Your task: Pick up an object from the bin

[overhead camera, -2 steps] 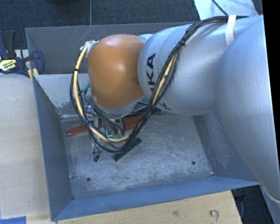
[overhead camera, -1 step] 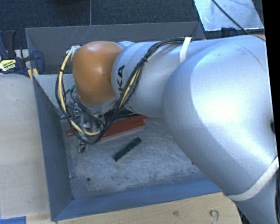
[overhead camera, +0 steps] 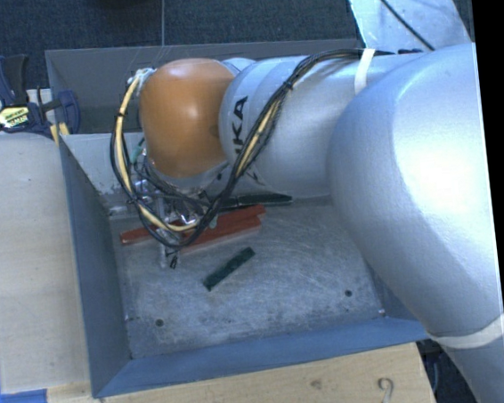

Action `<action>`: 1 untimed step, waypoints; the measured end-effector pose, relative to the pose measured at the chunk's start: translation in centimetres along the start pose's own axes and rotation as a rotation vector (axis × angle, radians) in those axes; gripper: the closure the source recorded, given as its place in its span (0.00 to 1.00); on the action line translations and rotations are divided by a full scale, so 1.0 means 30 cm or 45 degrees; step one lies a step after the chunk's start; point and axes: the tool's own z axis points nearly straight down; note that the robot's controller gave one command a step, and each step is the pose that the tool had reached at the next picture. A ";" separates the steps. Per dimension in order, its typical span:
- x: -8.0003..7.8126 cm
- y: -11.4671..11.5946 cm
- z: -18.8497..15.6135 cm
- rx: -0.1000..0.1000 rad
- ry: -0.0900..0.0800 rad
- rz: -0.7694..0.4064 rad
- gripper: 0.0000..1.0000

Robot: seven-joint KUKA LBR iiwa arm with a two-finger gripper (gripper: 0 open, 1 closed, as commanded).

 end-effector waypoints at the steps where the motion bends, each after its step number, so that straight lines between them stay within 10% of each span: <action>1: 0.040 -0.071 -0.013 0.001 0.007 0.196 0.00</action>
Offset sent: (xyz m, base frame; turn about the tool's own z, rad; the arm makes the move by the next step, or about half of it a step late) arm -0.0056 -0.0234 0.0032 0.1541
